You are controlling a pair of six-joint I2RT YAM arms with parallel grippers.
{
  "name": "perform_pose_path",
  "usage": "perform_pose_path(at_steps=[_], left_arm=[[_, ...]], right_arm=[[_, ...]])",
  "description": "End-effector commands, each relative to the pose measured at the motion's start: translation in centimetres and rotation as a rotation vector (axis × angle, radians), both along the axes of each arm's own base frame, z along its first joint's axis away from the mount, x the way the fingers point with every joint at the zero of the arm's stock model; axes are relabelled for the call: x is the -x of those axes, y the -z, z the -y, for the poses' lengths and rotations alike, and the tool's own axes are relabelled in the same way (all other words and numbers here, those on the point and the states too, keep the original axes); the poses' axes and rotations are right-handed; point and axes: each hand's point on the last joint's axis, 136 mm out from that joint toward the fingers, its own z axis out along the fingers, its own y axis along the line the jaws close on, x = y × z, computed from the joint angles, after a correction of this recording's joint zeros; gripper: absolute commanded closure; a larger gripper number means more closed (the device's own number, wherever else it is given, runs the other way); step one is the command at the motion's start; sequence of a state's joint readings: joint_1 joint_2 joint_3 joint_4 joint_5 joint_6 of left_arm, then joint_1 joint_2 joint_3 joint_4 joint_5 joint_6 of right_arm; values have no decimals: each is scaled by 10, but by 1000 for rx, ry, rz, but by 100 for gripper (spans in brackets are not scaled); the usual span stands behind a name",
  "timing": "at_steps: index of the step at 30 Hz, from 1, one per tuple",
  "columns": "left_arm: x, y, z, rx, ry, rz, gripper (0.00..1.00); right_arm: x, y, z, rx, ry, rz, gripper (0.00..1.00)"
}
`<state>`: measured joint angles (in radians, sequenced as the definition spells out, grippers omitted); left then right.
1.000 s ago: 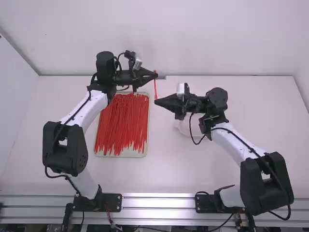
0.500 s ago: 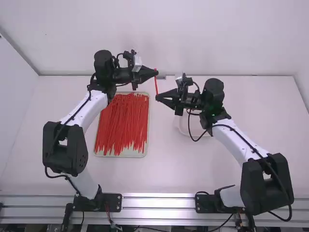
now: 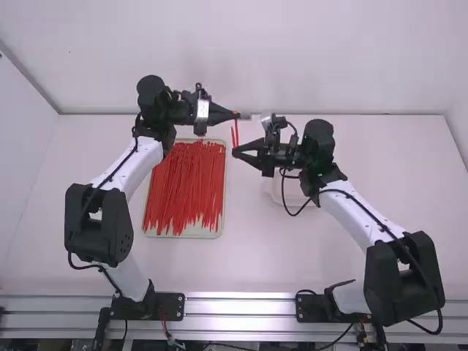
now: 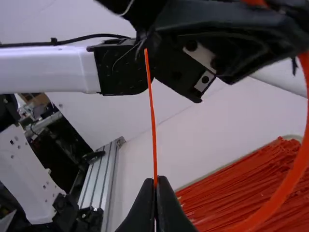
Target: Fasten the cable tie
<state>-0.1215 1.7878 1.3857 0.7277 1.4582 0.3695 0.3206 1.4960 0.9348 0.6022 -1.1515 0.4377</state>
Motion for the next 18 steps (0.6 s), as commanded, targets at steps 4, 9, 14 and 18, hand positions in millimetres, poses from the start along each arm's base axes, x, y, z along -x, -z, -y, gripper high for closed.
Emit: perform_pose_path(at_steps=[4,9,14,18], left_arm=[[-5,-5,-3,13,-37,76,98],[-4,-6,-3,15,-36,144,98],[-2,-6,0,15,-29,212,98],[-2,-6,1,16,-28,234,98]], right_arm=[[-5,-14,0,-24,17,-13,100],[-6,-21,0,-45,23,-18,100],[-11,-23,2,-56,48,-51,100],[-14,-23,3,-59,62,-75,100]])
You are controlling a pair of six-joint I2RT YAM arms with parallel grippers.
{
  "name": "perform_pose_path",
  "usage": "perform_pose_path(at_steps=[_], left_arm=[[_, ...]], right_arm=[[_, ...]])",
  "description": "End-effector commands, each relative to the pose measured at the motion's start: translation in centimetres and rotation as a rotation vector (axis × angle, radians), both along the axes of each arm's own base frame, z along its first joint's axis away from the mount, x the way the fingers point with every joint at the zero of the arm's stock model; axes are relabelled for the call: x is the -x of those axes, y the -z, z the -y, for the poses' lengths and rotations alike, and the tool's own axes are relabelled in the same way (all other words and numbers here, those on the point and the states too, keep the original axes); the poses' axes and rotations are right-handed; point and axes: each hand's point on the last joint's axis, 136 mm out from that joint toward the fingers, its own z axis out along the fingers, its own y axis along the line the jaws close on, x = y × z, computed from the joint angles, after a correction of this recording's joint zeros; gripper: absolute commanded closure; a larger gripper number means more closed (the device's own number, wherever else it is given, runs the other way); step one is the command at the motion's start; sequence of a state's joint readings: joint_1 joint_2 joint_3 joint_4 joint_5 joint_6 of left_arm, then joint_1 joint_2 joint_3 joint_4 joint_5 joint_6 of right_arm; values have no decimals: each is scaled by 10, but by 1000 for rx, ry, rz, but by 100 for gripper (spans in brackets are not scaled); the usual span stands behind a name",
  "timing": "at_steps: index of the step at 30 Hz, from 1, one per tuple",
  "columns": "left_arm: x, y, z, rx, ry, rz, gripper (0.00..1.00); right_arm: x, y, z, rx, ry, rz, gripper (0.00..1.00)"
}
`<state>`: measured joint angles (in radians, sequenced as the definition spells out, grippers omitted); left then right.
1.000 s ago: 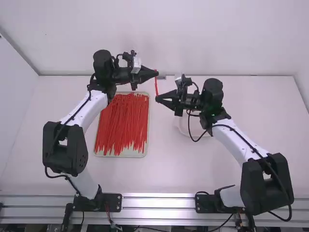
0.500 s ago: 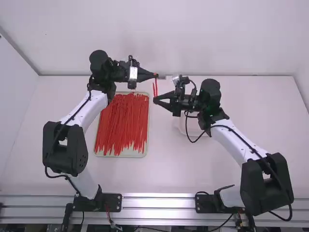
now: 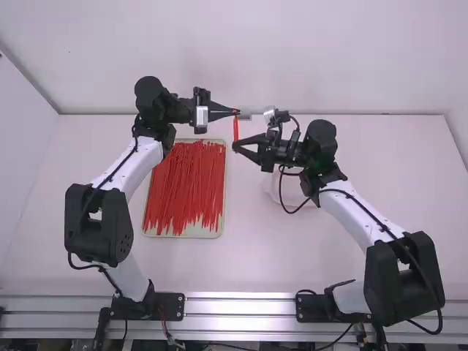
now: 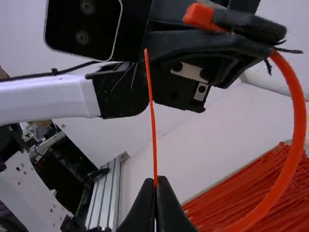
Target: Fasten the cable tie
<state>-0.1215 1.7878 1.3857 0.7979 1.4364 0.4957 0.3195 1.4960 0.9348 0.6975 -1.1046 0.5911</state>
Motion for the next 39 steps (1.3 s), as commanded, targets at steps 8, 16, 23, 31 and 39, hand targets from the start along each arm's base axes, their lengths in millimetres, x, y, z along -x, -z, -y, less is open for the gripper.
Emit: perform_pose_path(at_steps=[8,16,23,31,39], left_arm=[[2,2,0,-2,7,73,98],[10,3,7,-8,48,133,98],[10,1,4,-6,42,154,98],[12,2,8,-6,56,153,98],[13,3,9,-8,60,136,98]], right_arm=[[-10,-10,2,-16,42,-17,100],[-10,-8,2,-13,41,-24,100],[-10,-8,2,-13,43,-24,100],[-10,-9,2,-14,44,-20,100],[-14,-11,3,-20,70,-10,100]])
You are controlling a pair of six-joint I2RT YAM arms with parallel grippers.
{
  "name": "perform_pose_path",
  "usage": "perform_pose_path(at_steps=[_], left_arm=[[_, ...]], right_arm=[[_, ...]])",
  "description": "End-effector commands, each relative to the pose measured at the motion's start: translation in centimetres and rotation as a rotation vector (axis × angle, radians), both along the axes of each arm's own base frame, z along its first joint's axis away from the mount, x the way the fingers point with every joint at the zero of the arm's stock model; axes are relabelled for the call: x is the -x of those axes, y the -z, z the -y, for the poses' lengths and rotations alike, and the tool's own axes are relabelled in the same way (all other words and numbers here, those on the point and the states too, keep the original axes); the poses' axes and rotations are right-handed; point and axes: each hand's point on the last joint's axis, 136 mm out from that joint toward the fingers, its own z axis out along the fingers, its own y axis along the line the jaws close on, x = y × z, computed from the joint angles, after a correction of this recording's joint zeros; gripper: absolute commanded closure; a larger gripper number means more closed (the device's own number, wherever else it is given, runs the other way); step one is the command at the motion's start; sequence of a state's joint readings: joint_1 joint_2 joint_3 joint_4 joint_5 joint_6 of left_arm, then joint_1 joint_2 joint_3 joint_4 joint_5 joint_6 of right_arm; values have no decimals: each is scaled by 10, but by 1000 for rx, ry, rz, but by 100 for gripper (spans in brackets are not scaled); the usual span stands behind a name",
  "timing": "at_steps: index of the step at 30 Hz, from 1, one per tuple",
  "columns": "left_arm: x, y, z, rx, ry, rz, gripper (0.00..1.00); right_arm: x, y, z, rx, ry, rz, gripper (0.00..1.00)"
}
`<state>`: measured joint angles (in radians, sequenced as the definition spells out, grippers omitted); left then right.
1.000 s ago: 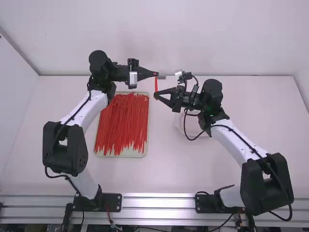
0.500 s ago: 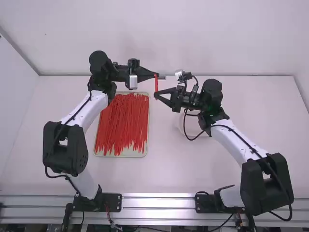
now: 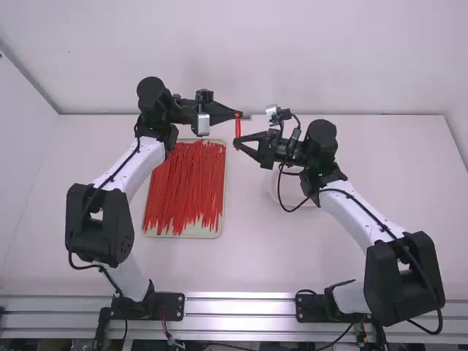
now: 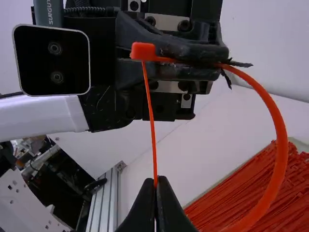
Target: Fasten the cable tie
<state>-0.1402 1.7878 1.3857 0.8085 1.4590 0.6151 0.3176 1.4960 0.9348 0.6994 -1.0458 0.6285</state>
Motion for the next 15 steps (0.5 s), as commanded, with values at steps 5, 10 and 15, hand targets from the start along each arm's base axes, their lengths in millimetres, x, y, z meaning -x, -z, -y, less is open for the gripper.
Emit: perform_pose_path(at_steps=[5,10,15], left_arm=[[4,4,2,-7,24,-3,98],[12,7,2,-19,68,19,98],[18,9,1,-28,105,41,98]], right_arm=[[-3,-17,1,-28,5,39,100],[-4,-22,1,-45,12,46,100],[-6,-28,5,-61,25,47,100]])
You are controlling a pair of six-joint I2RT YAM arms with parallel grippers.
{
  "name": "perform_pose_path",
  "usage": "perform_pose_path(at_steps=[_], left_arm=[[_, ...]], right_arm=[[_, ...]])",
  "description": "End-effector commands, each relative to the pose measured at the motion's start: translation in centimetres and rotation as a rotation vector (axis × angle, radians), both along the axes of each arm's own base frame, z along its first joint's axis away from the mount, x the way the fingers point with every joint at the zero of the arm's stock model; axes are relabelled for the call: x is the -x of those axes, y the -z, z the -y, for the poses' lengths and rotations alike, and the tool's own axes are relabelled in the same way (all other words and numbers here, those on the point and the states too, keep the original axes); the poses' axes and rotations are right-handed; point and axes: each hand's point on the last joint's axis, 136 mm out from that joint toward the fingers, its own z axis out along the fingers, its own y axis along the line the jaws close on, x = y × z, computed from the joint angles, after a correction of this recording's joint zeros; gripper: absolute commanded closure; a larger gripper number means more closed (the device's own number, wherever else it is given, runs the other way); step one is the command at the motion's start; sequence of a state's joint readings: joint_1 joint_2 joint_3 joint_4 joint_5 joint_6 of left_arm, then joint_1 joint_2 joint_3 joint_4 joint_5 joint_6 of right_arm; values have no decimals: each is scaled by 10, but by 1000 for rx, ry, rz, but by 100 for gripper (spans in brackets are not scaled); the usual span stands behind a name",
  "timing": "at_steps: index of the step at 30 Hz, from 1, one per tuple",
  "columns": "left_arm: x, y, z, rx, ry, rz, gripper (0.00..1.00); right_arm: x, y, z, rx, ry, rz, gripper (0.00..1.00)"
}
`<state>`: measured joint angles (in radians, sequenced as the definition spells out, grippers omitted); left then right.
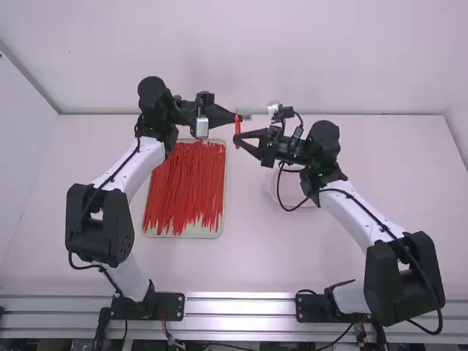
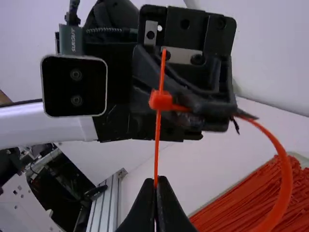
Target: Fasten the cable tie
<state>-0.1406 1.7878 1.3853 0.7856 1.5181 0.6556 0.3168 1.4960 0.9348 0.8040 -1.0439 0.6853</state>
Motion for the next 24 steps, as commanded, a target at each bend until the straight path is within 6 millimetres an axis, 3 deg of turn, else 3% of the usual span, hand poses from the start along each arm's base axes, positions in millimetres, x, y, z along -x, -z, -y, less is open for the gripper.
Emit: perform_pose_path(at_steps=[1,17,24], left_arm=[[9,4,2,-11,52,14,98],[13,18,5,-13,63,3,98],[23,18,20,-13,103,4,98]], right_arm=[[-7,-13,4,-23,27,14,100],[-20,-27,18,-63,93,36,100],[-26,-29,18,-75,137,32,100]])
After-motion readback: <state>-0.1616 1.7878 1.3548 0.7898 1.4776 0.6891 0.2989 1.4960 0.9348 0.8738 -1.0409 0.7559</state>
